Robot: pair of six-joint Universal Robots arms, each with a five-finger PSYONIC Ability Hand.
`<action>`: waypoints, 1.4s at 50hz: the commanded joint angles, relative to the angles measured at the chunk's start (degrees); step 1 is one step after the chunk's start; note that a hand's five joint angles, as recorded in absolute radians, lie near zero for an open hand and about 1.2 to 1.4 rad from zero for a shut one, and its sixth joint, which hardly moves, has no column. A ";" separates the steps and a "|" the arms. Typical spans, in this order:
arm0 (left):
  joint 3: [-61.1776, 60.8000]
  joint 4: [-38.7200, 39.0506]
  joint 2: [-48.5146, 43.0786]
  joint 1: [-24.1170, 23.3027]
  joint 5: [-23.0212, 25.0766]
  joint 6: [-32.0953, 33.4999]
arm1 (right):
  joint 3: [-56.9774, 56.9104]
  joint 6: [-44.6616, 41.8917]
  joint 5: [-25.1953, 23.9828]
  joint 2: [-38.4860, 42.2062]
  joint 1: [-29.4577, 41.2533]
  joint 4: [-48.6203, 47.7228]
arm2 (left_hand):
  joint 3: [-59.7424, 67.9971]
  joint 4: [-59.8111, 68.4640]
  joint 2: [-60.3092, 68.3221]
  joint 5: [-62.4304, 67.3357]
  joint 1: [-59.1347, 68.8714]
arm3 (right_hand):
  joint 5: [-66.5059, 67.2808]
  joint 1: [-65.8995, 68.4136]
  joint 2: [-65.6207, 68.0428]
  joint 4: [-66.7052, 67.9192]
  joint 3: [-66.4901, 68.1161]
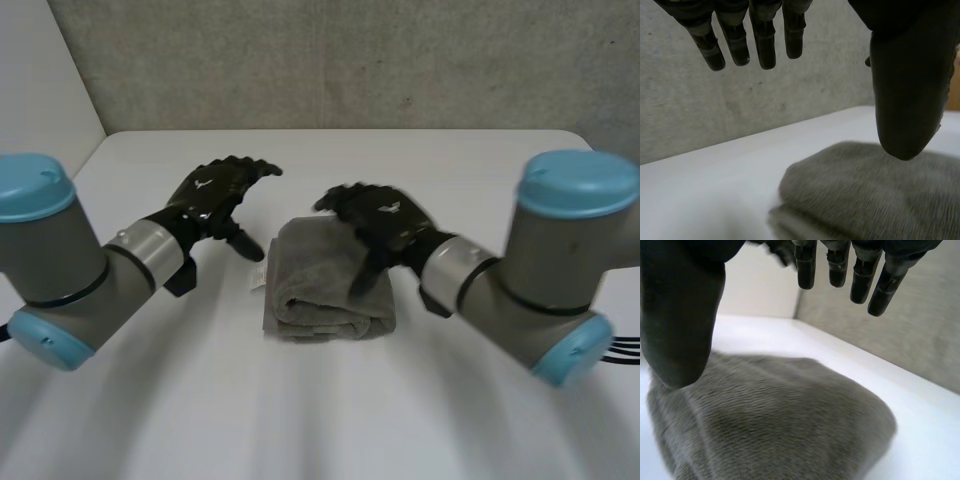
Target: Fold the towel.
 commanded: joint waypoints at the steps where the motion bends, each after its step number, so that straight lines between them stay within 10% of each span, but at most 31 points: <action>1: 4.71 -1.18 -4.06 -3.21 -0.89 -4.93 | 0.69 11.42 -0.65 -0.62 -6.00 -0.16 | -2.46 -2.88 1.06 0.40 1.83 | -3.53 -3.78 -4.55 -3.42 -0.38; 31: 5.25 -2.51 -15.32 -4.80 -7.13 6.41 | -13.63 6.15 2.43 22.93 -3.72 3.62 | -2.46 -2.88 1.23 0.56 2.00 | -3.53 -3.78 -4.55 -3.42 -0.38; 70: 7.53 -11.20 17.72 0.65 -13.37 0.35 | -1.24 -3.87 6.73 -21.45 -17.78 7.93 | -2.46 -2.88 -9.92 -10.58 -9.15 | -3.53 -3.78 -4.55 -3.42 -0.38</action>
